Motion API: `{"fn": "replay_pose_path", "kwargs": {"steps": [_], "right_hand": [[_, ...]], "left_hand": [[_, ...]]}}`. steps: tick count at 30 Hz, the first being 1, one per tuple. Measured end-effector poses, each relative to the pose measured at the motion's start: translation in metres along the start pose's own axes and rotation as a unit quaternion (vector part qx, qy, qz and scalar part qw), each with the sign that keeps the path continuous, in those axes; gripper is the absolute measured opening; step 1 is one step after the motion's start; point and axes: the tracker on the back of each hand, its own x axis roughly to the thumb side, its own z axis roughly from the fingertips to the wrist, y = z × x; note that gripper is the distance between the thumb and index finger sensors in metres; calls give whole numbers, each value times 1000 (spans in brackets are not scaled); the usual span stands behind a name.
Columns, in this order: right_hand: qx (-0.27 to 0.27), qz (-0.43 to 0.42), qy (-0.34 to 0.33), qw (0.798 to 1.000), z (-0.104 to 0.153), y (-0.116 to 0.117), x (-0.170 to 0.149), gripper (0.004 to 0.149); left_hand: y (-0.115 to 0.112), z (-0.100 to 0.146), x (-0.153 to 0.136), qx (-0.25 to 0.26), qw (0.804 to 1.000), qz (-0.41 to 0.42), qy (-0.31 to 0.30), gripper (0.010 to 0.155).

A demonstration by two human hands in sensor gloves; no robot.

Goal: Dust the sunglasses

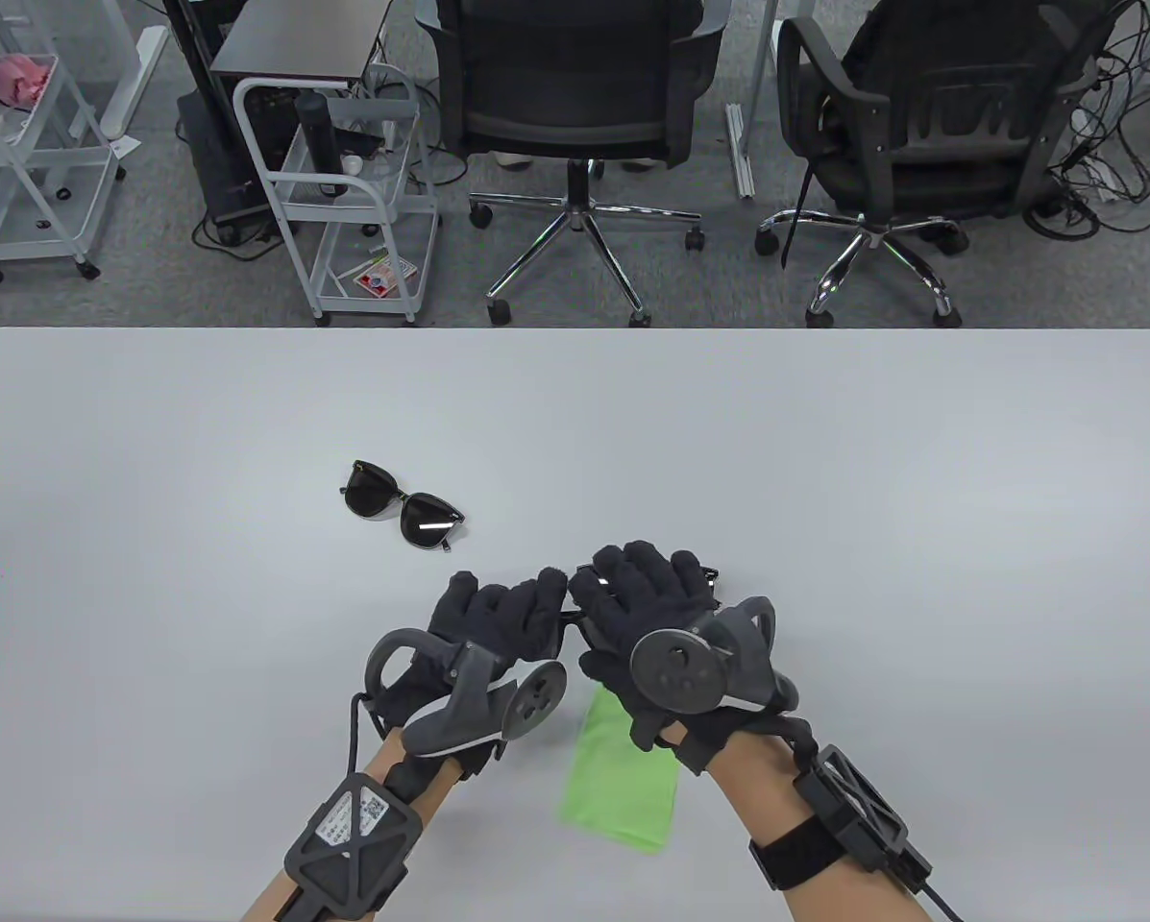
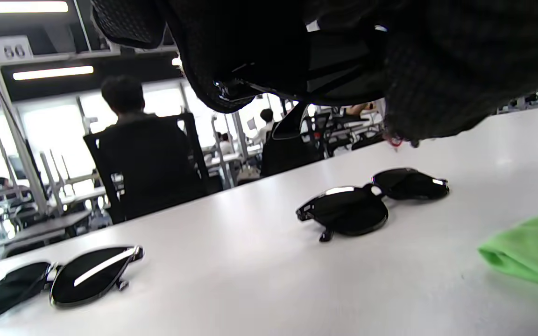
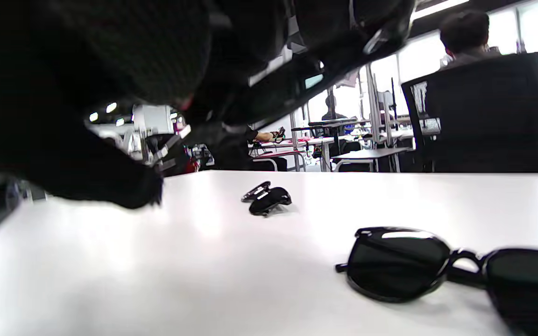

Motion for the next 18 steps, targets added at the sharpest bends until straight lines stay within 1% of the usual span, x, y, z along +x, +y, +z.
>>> {"fn": "replay_pose_path", "kwargs": {"steps": [1,2,4,6,8,10,11,13,14,15,18], "right_hand": [[-8,17,2,1000,0,-1,2,75],[-24,37,9,999,0,-2,4,71],[-39,51,9,998,1,-5,6,63],[-58,48,11,997,1,-7,6,55],[-63,42,21,997,1,-7,6,47],[-61,46,26,997,0,-5,6,44],[-61,54,24,996,0,-5,5,42],[-57,53,26,997,-1,-5,-1,42],[-55,48,33,997,-1,-5,-4,41],[-57,45,40,997,-2,-8,-11,41],[-50,46,71,995,-2,-16,-36,41]], "left_hand": [[2,1,1,8,1000,2,0,104],[4,2,3,21,1000,4,-5,105],[9,5,5,51,999,2,-9,106],[11,6,8,59,998,-7,-19,106],[11,6,13,64,997,-14,-27,106],[10,6,16,66,997,-21,-30,106],[10,5,17,62,997,-22,-28,105],[7,2,14,44,999,15,-12,107],[6,1,12,29,999,29,1,109],[5,-1,7,4,999,34,19,110],[-4,-3,-12,-47,996,35,61,109]]}}
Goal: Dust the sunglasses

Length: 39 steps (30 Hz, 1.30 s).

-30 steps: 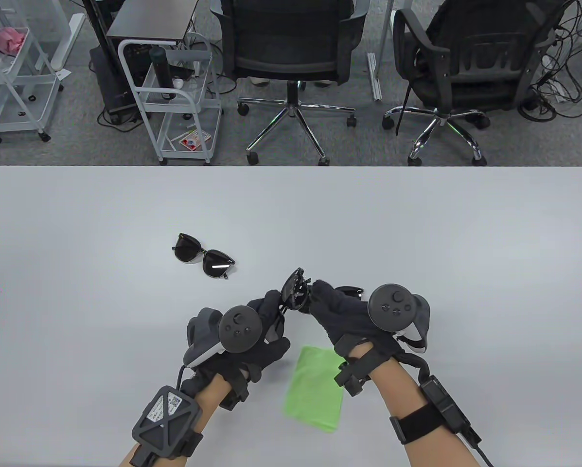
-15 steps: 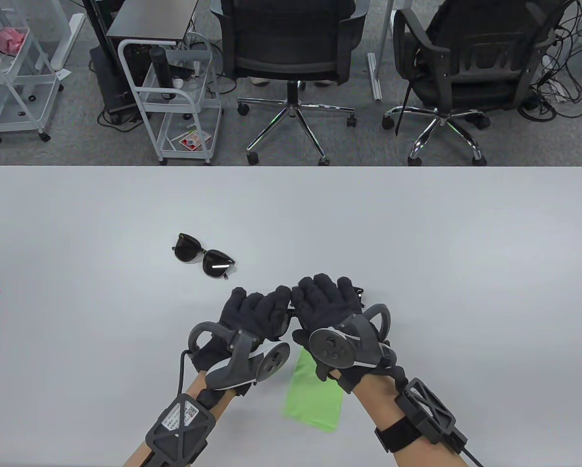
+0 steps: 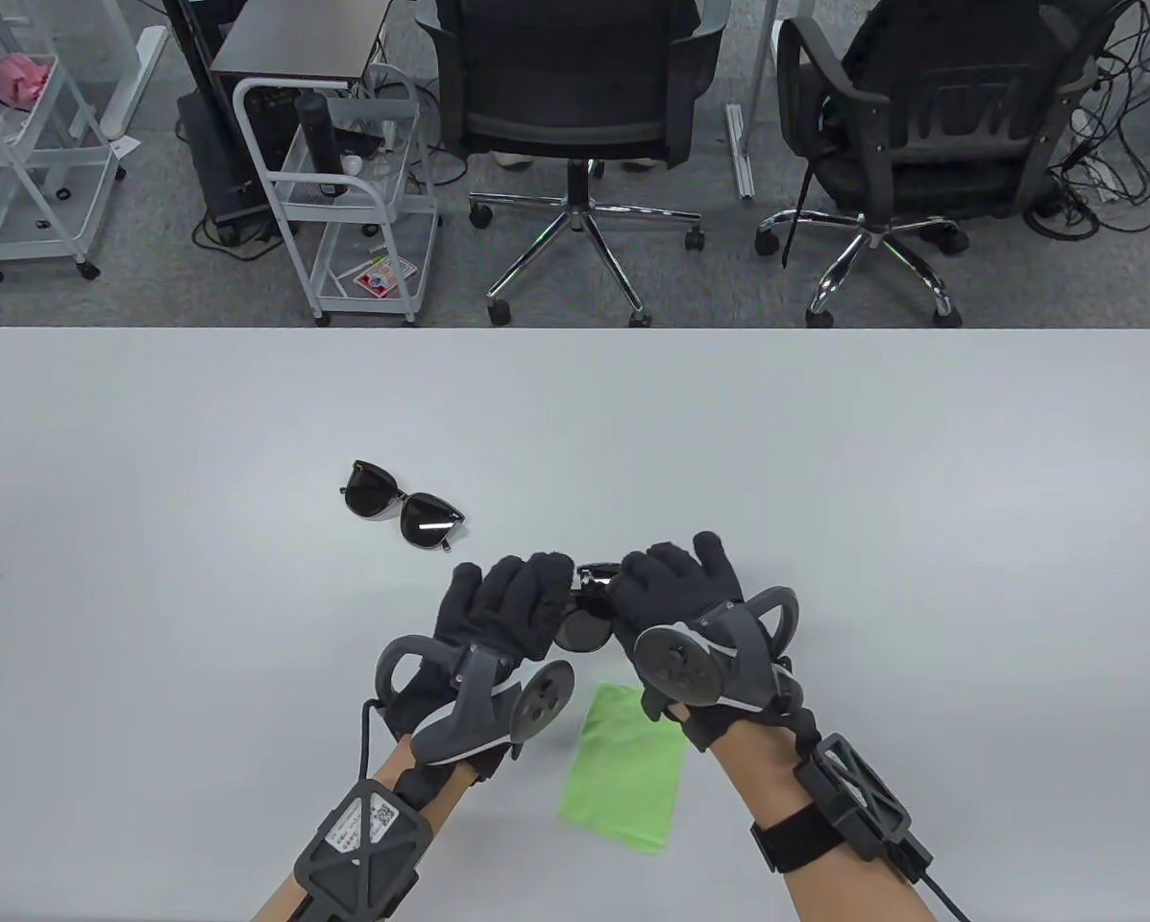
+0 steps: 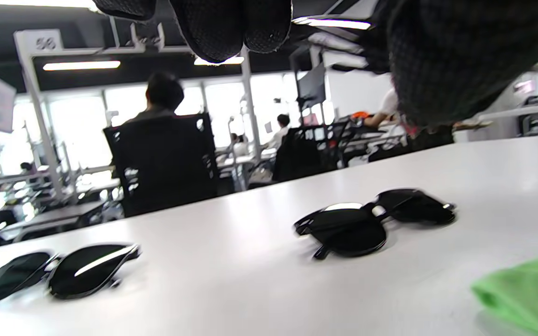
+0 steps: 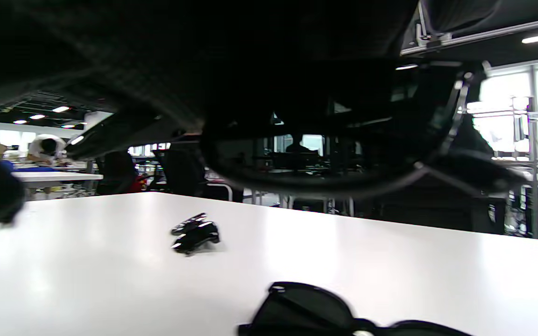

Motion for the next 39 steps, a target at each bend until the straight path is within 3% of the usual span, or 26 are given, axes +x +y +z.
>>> {"fn": "replay_pose_path", "kwargs": {"steps": [7,12,16,26,30,36,39], "right_hand": [[83,76,118,987,-7,19,-103,39],[108,33,212,971,11,42,-158,39],[135,42,245,959,25,58,-178,39],[182,31,221,958,26,74,-173,41],[208,22,218,953,25,73,-171,53],[189,-61,195,960,22,40,-149,66],[201,-151,181,951,23,24,-130,74]], "left_hand": [[-27,-5,-68,-75,990,56,109,103],[-37,-7,-86,-94,981,97,140,101],[-41,-8,-87,-102,981,86,142,100],[-41,-8,-85,-115,979,88,142,99],[-43,-9,-87,-116,978,86,148,98],[-48,-10,-94,-128,975,77,163,95],[-50,-10,-95,-137,974,73,165,93]]}}
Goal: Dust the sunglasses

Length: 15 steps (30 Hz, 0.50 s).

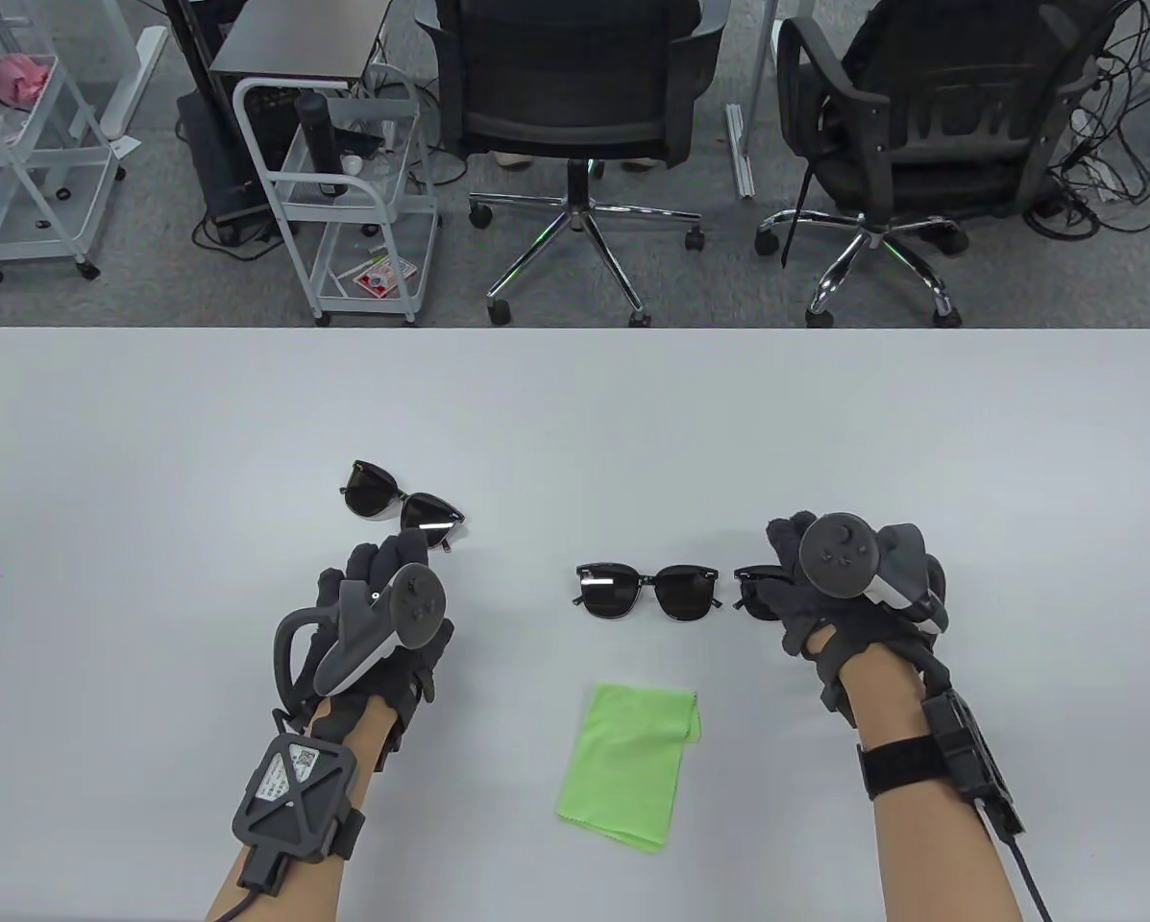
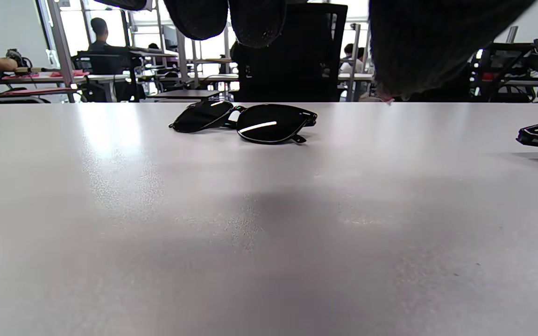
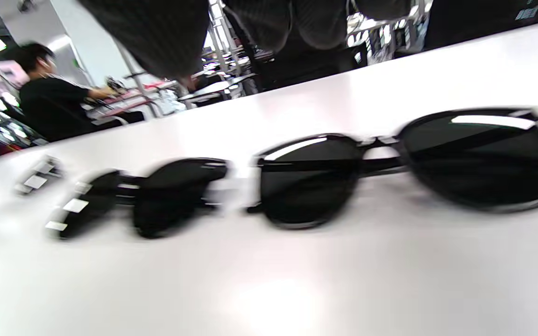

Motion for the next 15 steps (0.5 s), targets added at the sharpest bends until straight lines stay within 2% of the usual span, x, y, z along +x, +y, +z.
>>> {"fn": "replay_pose_path", "kwargs": {"steps": [2,7,9,10,11,13,15], "right_hand": [[14,-15,-5,1000,10,0,13,82],[-13,72,-52,996,32,13,27,87],[-30,44,-52,997,34,21,23,87],[9,25,-47,999,33,23,20,87],[23,16,-47,999,33,24,19,88],[0,22,-42,999,30,25,18,88],[13,31,-42,999,30,25,18,88]], "left_hand": [[0,-1,-1,-3,1000,0,0,93],[0,-2,-2,-1,1000,0,-1,88],[1,-3,-1,5,1000,-2,3,87],[3,-4,-1,16,1000,-7,5,87],[6,-7,-1,24,1000,-12,6,87],[22,-14,-1,47,999,-20,20,85],[34,-19,0,62,998,-23,24,82]]}}
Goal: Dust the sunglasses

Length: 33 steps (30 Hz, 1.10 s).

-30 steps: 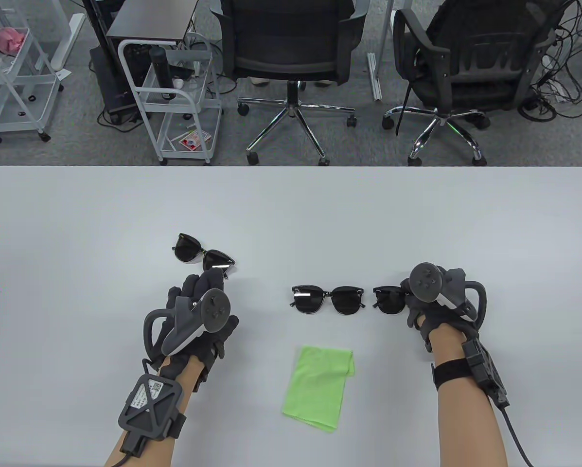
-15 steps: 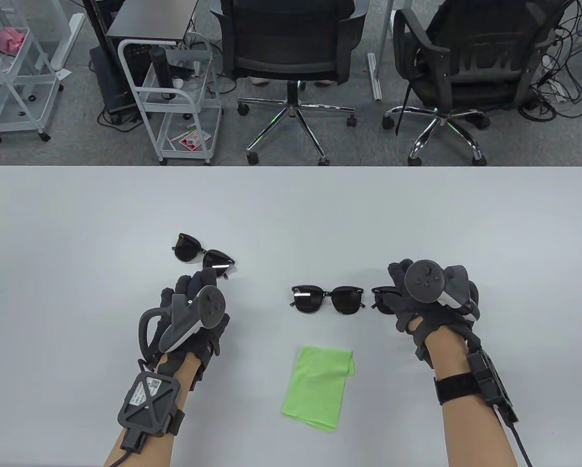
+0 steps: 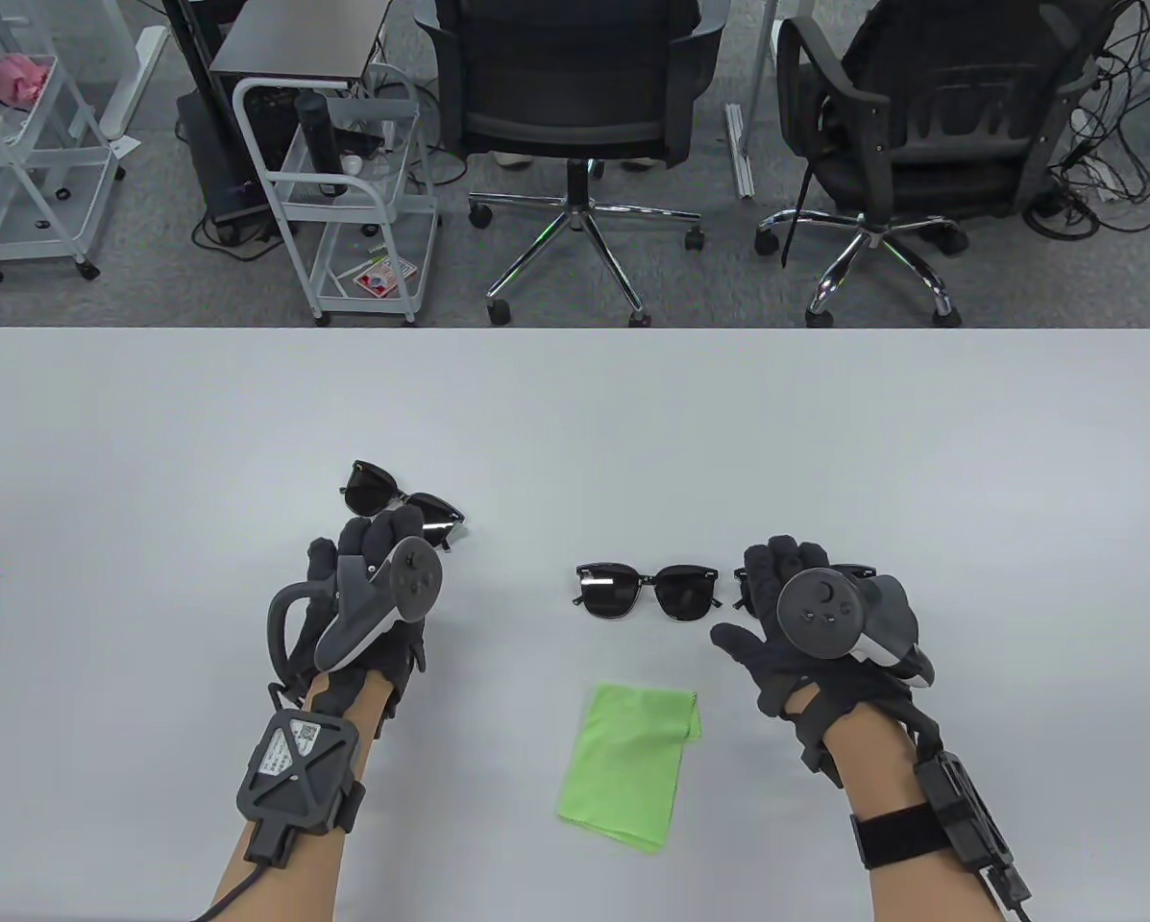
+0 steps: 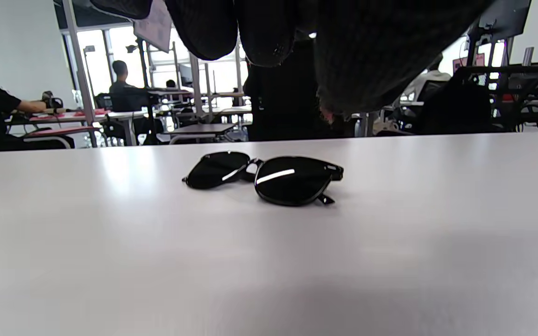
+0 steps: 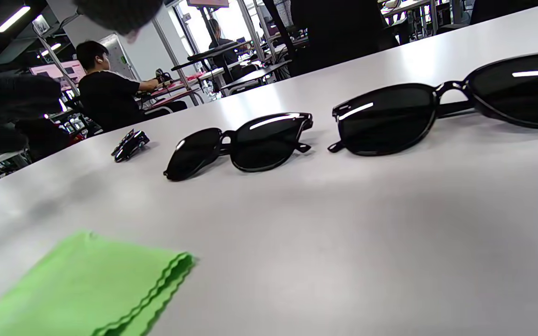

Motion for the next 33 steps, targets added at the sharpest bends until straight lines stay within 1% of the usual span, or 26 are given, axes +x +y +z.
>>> {"fn": "replay_pose_path", "kwargs": {"steps": [3,5,9,10,12,16,17,18,20,21,24,29,31,33], "right_hand": [[-5,1,-2,1000,0,1,1,87],[2,0,-5,1000,-1,1,1,87],[8,-1,-6,1000,-1,1,1,86],[10,-4,-7,1000,-1,2,1,86],[10,-11,-8,1000,0,1,1,86],[-3,-13,-11,1000,1,-3,1,85],[-2,-11,-10,1000,1,-3,1,85],[-1,-10,-8,1000,0,-3,0,85],[1,-10,-5,1000,0,-3,-2,85],[5,-12,-4,1000,0,-2,-3,85],[5,-20,-6,1000,2,-3,-4,85],[0,-21,-12,1000,1,-4,-3,84],[4,-17,-14,1000,1,-3,-1,84],[4,-16,-16,1000,1,-2,0,84]], "left_hand": [[12,-17,3,3,999,-51,-12,81],[11,-31,3,-11,998,-56,-12,79],[-3,-60,-1,-39,996,-75,-1,75],[-9,-71,-3,-48,996,-79,-3,74],[-18,-86,-4,-49,995,-89,-2,72],[-34,-105,-7,-55,990,-130,-3,70],[-35,-108,-9,-56,990,-131,0,69],[-37,-114,-12,-60,992,-108,8,68],[-41,-121,-17,-67,996,-57,20,66],[-43,-124,-18,-68,996,-51,22,65],[-51,-130,-15,-63,993,-97,7,64],[-63,-133,-6,-65,986,-155,-11,63],[-63,-134,-5,-72,985,-159,-11,61],[-61,-132,-6,-65,985,-157,-6,58]]}}
